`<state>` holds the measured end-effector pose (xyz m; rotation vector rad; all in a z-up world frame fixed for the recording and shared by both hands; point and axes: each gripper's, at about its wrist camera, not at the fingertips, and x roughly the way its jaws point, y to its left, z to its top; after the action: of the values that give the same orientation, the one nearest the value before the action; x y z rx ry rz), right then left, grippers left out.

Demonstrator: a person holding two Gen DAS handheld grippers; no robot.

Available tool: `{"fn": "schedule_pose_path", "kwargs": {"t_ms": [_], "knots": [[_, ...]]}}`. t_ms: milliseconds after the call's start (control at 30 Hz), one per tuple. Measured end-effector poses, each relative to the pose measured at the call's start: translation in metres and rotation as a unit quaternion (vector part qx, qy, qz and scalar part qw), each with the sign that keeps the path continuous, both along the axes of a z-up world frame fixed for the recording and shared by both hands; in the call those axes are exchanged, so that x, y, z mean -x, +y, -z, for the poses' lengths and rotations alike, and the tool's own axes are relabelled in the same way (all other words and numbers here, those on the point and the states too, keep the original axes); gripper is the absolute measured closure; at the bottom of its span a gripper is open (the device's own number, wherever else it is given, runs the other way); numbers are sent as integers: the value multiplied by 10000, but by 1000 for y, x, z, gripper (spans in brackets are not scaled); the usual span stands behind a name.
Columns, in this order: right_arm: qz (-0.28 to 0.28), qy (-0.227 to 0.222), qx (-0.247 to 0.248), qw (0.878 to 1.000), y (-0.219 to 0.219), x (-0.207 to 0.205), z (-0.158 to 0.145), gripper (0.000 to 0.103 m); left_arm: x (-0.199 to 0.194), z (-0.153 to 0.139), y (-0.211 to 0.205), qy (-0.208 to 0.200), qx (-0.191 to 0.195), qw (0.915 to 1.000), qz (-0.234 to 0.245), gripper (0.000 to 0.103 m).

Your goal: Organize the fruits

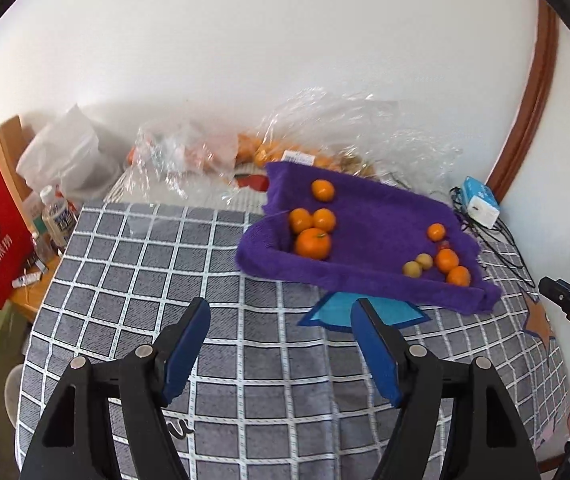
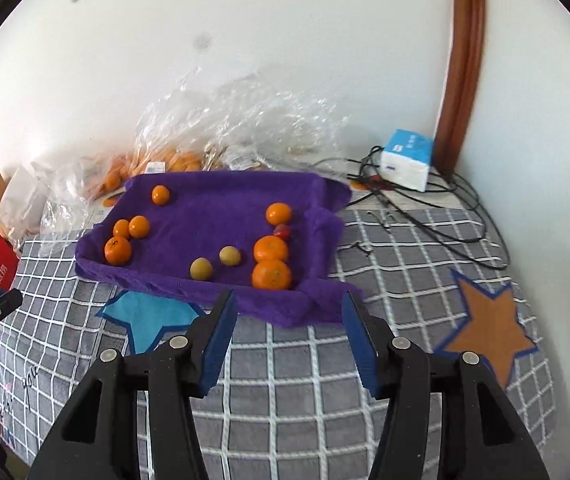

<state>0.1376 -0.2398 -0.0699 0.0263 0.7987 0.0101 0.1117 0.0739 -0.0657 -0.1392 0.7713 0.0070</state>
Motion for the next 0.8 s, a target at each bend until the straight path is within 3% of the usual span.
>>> {"fn": "schedule_pose_path", "kwargs": {"t_ms": [67, 100, 333, 800], "knots": [[66, -136, 29, 9999, -4, 18, -12, 38, 11, -11, -9, -121, -49, 9999, 44, 24], [64, -205, 6, 9998, -4, 25, -17, 27, 17, -16, -15, -165, -113, 9998, 40, 23], [-47, -652, -160, 9977, -2, 78, -38, 7, 52, -35, -41, -366, -204, 9990, 120, 12], [-69, -722, -208, 9972, -6, 135, -47, 1, 106, -61, -61, -752, -313, 9965, 202, 9]]}}
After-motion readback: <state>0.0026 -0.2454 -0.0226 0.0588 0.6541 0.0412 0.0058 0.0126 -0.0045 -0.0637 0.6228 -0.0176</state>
